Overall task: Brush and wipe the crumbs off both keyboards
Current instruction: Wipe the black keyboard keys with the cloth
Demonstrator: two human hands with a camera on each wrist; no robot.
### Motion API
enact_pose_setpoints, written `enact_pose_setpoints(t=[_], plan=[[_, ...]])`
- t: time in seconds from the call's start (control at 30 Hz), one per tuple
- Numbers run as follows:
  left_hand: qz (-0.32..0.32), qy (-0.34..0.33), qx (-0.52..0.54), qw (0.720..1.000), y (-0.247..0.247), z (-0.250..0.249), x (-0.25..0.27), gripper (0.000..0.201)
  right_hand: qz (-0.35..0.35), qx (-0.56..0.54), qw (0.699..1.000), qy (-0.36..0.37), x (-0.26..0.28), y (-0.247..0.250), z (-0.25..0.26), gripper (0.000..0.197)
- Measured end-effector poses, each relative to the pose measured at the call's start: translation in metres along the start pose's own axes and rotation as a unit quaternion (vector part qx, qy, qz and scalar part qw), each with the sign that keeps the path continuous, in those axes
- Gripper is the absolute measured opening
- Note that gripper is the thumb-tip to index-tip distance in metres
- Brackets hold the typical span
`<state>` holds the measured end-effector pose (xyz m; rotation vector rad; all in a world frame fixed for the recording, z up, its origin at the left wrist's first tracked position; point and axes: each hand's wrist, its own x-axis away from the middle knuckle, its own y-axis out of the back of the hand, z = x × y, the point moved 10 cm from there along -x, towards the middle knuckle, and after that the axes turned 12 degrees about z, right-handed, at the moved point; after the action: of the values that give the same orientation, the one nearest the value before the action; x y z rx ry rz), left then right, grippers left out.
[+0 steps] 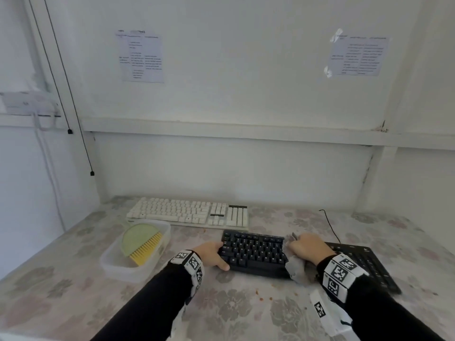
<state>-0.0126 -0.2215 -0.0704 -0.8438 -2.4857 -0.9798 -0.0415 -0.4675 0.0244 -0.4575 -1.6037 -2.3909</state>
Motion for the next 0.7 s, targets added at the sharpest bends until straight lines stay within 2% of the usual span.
enact_pose_setpoints(t=[0.03,0.1,0.17,0.23,0.3,0.4,0.5,0.6,0.63,0.7], plan=[[0.001,0.0,-0.005,1.0,0.004,0.001,0.003,0.06,-0.001,-0.012,1.0,0.019,-0.002,-0.006,0.023,0.038],[-0.025,-0.005,-0.015,1.0,0.02,0.0,0.018,0.062,-0.016,-0.03,0.998,0.059,-0.002,-0.014,0.071,0.036],[-0.076,-0.03,0.002,0.997,0.05,0.001,0.038,0.063,-0.031,-0.059,0.992,0.105,-0.005,-0.021,0.121,0.036],[-0.142,-0.059,0.047,0.987,0.088,0.007,0.066,0.056,-0.048,-0.091,0.984,0.144,-0.004,-0.026,0.17,0.025],[-0.23,-0.08,0.083,0.966,0.128,0.023,0.099,0.043,-0.065,-0.109,0.976,0.177,0.0,-0.03,0.217,0.017],[-0.381,-0.072,0.081,0.918,0.181,0.062,0.154,0.026,-0.059,-0.083,0.973,0.208,-0.001,-0.051,0.28,0.014],[-0.472,-0.044,0.046,0.879,0.206,0.106,0.191,0.022,-0.047,-0.06,0.973,0.218,-0.01,-0.078,0.325,0.014],[-0.495,-0.01,0.072,0.866,0.216,0.151,0.202,0.019,-0.036,-0.044,0.976,0.212,-0.018,-0.102,0.352,0.016],[-0.488,0.002,0.099,0.867,0.217,0.166,0.2,0.018,-0.032,-0.028,0.978,0.204,-0.022,-0.109,0.358,0.018],[-0.433,0.029,0.153,0.888,0.214,0.194,0.182,0.022,-0.01,0.015,0.984,0.179,-0.024,-0.123,0.366,0.014]])
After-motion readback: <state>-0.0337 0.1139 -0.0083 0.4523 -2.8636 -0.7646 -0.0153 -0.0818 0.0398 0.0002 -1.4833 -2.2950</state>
